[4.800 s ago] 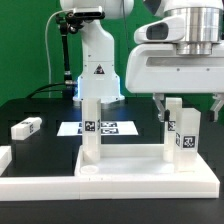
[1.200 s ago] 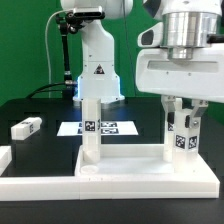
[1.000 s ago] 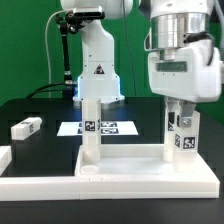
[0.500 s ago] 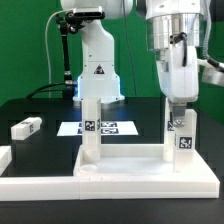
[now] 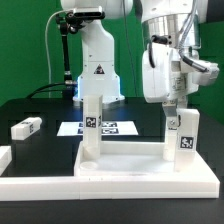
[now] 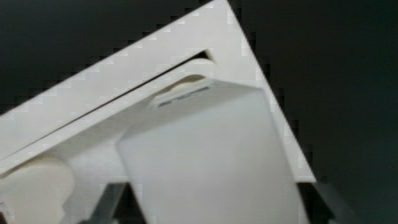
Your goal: Assemble desk
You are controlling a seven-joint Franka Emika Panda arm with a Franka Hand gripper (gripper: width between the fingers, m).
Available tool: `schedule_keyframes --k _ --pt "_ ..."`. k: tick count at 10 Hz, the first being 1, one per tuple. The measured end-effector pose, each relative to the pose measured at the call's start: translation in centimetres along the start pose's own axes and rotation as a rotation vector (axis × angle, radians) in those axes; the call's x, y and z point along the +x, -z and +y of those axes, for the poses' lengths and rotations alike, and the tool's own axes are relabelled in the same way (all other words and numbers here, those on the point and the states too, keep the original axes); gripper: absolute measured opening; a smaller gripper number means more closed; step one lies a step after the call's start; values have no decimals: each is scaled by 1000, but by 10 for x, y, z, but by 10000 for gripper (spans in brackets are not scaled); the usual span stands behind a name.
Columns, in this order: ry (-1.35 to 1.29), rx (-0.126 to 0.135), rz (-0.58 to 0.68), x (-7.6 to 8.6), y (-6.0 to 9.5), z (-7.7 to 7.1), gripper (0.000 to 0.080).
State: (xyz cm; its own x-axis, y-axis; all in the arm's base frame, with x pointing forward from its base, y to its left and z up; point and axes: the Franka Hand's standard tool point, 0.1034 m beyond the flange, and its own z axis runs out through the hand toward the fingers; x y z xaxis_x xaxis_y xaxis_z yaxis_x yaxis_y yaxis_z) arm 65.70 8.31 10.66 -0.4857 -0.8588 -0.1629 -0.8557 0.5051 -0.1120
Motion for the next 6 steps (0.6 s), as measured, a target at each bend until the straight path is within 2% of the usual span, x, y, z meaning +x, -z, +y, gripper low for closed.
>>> schedule_keyframes --k 1,2,3,4,5,6 --pt "0 0 0 0 0 0 307" --pt "0 0 0 0 0 0 432" --pt "0 0 0 0 0 0 432" --pt "0 0 0 0 0 0 564" --pt "0 0 0 0 0 0 623" --pt "0 0 0 0 0 0 623"
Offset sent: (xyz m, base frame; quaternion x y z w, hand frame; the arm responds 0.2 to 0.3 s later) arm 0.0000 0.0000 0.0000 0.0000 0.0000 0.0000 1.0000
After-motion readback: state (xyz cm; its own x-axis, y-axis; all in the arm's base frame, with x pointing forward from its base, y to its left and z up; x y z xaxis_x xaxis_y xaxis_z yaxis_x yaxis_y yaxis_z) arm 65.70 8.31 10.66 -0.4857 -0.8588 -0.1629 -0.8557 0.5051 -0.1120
